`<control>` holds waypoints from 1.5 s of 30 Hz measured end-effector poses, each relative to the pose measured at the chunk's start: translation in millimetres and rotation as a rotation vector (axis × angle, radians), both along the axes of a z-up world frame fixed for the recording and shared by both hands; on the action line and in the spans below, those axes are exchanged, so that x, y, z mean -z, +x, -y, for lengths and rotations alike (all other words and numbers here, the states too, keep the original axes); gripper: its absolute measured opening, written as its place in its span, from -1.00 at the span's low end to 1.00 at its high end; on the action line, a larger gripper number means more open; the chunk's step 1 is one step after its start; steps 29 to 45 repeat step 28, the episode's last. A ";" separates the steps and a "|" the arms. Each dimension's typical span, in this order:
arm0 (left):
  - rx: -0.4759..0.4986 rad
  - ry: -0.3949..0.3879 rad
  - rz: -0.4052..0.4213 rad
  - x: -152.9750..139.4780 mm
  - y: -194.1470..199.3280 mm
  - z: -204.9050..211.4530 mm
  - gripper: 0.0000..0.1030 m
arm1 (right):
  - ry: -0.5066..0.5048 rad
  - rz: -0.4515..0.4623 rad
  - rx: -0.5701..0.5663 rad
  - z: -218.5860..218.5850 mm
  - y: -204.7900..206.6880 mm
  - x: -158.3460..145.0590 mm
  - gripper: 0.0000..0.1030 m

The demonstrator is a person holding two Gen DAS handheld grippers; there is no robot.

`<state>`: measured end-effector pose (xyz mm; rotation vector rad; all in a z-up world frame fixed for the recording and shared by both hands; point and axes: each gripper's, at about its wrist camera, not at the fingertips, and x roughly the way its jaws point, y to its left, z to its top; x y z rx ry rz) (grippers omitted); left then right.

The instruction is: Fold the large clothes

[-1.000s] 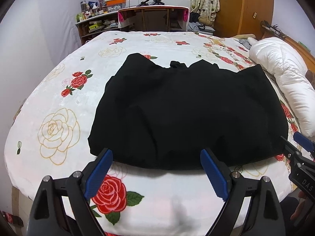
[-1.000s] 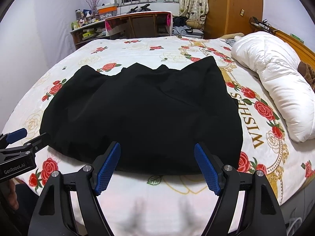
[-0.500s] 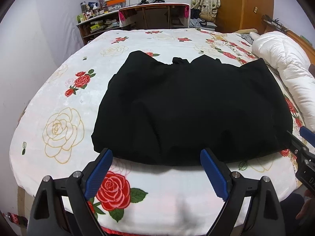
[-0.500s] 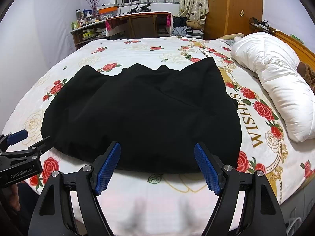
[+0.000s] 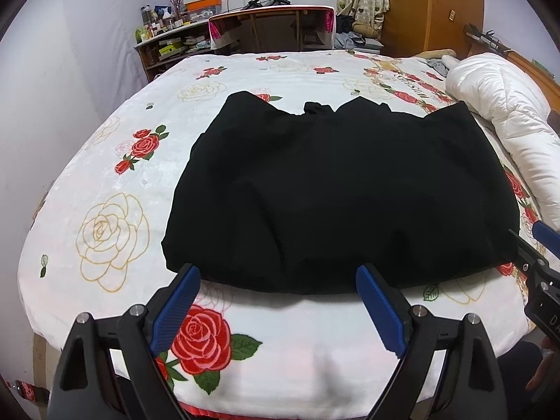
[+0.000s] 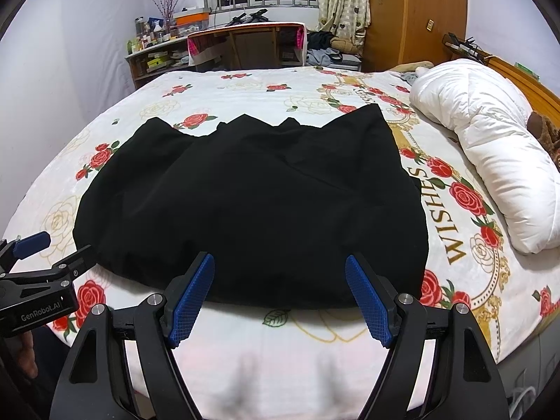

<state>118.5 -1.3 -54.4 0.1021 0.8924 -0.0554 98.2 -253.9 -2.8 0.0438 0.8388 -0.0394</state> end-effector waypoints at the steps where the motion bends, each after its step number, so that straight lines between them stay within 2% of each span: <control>1: 0.000 -0.001 -0.002 0.3 0.2 0.3 0.79 | 0.000 0.000 0.000 0.2 0.0 -0.1 0.50; 45: 0.012 -0.017 -0.009 3.5 -1.6 6.4 0.79 | 0.003 -0.006 0.003 -0.1 -2.7 2.4 0.50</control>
